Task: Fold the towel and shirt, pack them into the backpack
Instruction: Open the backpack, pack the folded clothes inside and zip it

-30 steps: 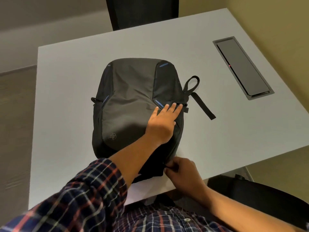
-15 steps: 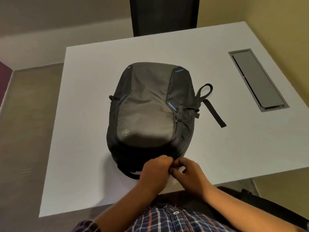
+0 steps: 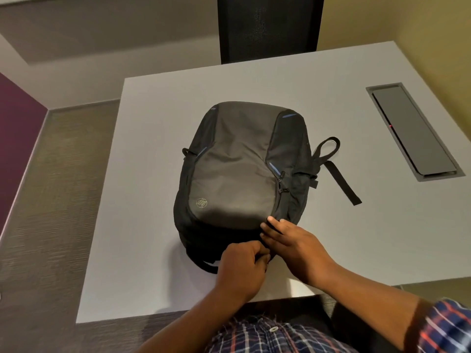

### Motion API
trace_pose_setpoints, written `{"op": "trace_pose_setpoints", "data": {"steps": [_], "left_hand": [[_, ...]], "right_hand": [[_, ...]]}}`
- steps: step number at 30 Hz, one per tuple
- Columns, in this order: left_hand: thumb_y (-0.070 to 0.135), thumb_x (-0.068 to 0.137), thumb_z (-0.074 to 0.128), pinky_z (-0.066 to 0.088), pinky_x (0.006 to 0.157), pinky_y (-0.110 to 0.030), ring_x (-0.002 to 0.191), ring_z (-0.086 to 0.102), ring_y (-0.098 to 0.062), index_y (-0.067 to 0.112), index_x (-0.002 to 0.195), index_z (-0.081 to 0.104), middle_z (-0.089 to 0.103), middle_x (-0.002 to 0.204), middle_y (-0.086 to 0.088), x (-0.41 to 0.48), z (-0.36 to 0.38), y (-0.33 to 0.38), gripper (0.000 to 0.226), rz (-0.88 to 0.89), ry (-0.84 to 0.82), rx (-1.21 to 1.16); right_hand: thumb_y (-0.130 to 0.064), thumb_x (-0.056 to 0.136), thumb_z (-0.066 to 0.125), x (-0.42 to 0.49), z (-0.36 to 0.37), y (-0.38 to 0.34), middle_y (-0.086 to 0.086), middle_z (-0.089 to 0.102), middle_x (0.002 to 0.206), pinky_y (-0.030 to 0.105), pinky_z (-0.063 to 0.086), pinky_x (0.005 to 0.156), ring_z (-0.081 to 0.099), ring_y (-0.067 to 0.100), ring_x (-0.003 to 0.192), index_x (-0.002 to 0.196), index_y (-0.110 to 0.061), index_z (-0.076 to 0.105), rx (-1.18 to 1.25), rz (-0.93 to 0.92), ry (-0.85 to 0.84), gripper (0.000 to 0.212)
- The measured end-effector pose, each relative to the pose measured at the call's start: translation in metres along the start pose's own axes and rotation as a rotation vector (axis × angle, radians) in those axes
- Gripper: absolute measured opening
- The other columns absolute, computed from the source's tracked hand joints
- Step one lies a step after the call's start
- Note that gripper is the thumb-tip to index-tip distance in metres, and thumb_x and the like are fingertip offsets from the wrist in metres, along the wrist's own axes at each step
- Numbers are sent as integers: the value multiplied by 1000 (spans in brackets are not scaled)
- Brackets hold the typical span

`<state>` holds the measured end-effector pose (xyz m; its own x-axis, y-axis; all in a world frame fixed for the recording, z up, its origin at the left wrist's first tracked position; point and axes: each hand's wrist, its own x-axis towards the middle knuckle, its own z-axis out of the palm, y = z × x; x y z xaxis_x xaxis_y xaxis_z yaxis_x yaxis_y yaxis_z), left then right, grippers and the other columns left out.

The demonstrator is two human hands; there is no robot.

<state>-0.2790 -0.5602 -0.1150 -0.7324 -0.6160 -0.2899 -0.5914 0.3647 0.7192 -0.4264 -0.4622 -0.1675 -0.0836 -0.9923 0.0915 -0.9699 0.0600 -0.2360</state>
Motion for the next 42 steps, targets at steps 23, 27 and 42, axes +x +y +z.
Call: {"op": "trace_pose_setpoints", "data": {"steps": [23,27,42], "left_hand": [[10,84,72,59,67,-26,68,71,-2,21,81,73,75,74,4,-16,-125,-84,12,-155,58,-202],[6,85,70,56,63,-18,68,71,-4,14,84,74,75,73,2,-18,-142,-81,9,-88,43,-291],[17,81,76,55,69,-15,70,69,-5,24,78,71,73,73,2,10,-221,-112,9,62,70,-290]], "right_hand": [[-39,95,47,35,0,-107,2,45,149,30,32,114,40,15,140,139,-13,52,135,46,26,52],[-23,95,40,69,1,-130,3,48,146,30,24,116,45,17,136,138,-10,54,87,151,83,47],[-6,79,53,100,-57,-176,-8,71,116,11,46,92,65,2,106,121,-17,68,290,191,213,47]]}}
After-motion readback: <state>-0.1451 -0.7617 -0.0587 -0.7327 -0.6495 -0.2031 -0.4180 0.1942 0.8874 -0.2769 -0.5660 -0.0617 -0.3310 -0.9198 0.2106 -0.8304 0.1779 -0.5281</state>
